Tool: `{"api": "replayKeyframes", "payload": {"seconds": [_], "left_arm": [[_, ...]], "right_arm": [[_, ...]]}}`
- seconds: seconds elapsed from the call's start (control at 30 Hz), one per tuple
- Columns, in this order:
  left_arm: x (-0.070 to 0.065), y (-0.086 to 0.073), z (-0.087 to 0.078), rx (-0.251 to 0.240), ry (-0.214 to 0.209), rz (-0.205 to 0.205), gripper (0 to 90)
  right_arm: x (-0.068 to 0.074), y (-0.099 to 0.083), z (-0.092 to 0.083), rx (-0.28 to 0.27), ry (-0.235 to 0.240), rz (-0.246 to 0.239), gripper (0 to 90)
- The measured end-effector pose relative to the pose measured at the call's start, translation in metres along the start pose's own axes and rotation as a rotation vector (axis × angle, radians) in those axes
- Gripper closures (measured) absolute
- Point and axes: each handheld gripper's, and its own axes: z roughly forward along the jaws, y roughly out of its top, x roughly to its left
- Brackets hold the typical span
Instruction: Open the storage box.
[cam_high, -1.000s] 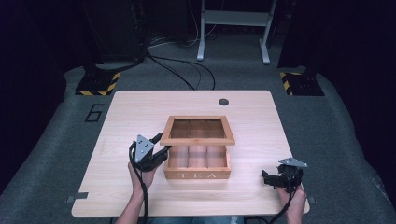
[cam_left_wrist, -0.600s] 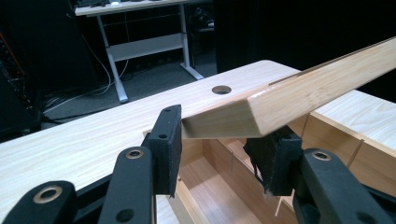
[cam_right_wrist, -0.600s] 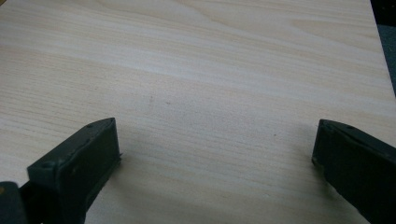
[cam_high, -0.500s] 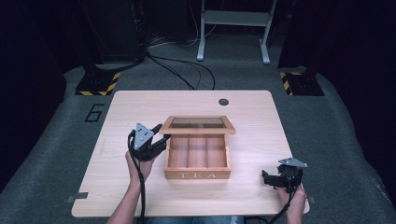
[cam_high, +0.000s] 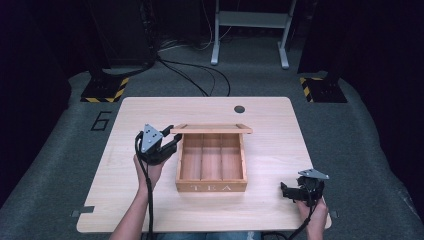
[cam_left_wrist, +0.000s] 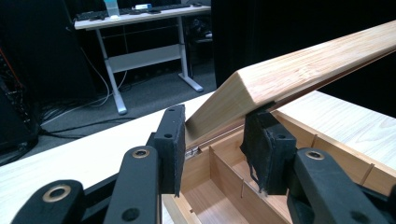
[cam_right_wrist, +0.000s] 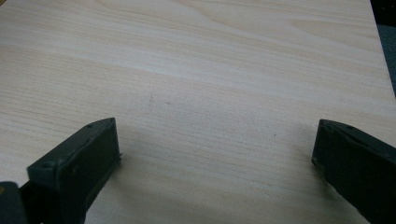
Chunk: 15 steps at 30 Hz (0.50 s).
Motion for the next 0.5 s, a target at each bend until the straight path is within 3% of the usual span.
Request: {"api": "replayKeyframes", "payload": {"seconds": [0.5], "left_arm": [[0.009, 0.015, 0.007, 0.024, -0.012, -0.006, 60.3]], "right_arm": [[0.0, 0.0, 0.0, -0.001, -0.001, 0.003, 0.2]]}}
